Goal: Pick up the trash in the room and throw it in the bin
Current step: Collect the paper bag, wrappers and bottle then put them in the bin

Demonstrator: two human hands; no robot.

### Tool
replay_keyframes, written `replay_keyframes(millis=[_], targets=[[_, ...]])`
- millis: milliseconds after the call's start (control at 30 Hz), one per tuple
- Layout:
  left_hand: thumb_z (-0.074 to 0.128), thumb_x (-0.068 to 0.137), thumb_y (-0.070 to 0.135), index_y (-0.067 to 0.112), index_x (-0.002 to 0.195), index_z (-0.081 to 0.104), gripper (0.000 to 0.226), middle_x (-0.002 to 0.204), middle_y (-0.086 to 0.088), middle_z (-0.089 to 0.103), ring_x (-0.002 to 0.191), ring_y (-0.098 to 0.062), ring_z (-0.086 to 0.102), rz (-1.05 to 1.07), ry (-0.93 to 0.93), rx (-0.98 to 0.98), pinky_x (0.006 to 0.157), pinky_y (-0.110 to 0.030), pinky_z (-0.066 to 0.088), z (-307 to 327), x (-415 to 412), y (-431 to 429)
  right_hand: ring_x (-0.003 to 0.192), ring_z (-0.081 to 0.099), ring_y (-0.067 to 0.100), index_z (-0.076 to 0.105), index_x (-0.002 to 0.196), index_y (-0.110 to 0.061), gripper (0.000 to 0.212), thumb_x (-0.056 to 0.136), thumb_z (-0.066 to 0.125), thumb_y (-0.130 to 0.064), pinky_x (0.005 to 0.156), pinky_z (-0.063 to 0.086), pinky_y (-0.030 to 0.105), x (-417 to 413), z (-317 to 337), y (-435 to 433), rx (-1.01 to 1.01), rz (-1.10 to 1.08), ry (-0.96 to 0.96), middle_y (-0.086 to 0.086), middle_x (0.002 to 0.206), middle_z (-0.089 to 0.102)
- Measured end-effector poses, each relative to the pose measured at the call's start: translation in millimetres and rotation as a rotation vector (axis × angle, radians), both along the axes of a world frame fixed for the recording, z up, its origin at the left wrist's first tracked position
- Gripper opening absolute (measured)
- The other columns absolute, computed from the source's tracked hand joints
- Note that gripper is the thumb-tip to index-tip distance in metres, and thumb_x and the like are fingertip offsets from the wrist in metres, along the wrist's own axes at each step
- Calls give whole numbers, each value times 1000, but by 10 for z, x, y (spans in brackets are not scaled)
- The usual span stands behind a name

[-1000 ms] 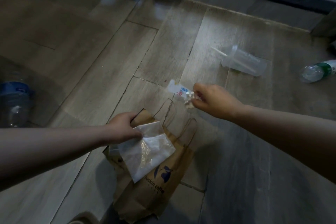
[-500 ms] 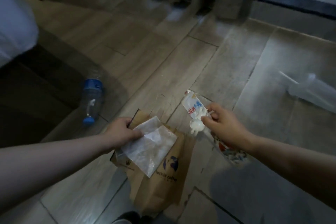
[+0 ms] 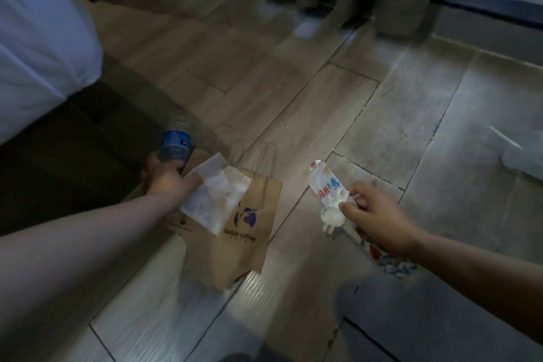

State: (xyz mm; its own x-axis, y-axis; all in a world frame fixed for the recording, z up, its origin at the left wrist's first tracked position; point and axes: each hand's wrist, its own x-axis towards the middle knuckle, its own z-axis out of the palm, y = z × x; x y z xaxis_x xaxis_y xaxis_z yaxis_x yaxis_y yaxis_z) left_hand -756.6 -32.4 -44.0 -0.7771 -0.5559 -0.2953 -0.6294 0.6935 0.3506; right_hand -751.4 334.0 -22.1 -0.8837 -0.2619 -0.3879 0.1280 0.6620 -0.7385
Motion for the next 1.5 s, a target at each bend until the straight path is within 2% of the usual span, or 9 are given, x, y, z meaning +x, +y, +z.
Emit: replay_keyframes(millis=[133,267,400,567,733,1067,1233,1400,1500], targets=[[69,82,39,10,118,59,46,154,-1,8,138,-34,20,-1,-8,0,105,-49,38,3,-13,60,80,68,12,55,104,-24,11,94,55,-29,71,57,37,-48,-5,-60,-4,-6,-8,-4,87,69],[69,82,39,12,124,57,51,156,-1,8,143,-31,11,-88,7,-35,108,-48,35,32,17,166,75,67,4,56,106,-22,12,95,55,-27,60,51,20,-78,-28,-103,-23,-22,-27,-8,88,68],[68,83,38,9,127,55,54,151,-5,21,136,-30,28,-126,53,-19,99,-43,43,77,79,251,69,65,3,58,101,-20,10,94,56,-26,53,45,14,-90,-43,-159,-9,-23,-33,-6,83,68],[70,82,33,9,121,60,46,127,-7,48,104,-22,54,-189,209,18,78,-30,47,143,110,463,77,70,17,62,93,-21,7,92,60,-27,70,59,37,-141,-47,-258,-67,-72,-79,3,86,72],[64,88,31,11,104,60,26,94,-4,63,83,-20,63,-207,16,312,62,-26,48,90,143,663,81,71,27,64,86,-13,11,91,62,-22,78,57,44,-98,7,-461,-160,-156,-232,13,88,72],[63,88,33,11,115,57,35,106,-9,67,89,-22,68,-130,-130,655,72,-33,58,-18,260,935,65,66,11,67,97,-8,10,89,65,-13,54,54,20,50,-95,-605,-257,-242,-459,7,82,69],[60,87,48,13,120,54,48,107,-5,64,92,-20,65,-84,-202,730,70,-31,56,10,238,1008,89,69,22,64,110,-7,21,90,63,-11,80,58,30,51,-120,-638,-384,-267,-719,12,100,71],[67,68,64,14,118,57,71,110,-6,67,95,-24,67,-33,-228,777,87,-43,56,-45,247,1001,79,67,25,66,91,-2,17,87,66,-18,73,57,38,-29,-143,-566,85,-67,-212,15,86,69],[75,54,65,16,122,55,86,121,-4,61,104,-23,61,-88,-240,696,88,-39,53,-59,232,1015,70,65,25,67,92,5,13,85,62,-5,62,57,33,-158,-111,-380,59,-95,-245,19,81,67]])
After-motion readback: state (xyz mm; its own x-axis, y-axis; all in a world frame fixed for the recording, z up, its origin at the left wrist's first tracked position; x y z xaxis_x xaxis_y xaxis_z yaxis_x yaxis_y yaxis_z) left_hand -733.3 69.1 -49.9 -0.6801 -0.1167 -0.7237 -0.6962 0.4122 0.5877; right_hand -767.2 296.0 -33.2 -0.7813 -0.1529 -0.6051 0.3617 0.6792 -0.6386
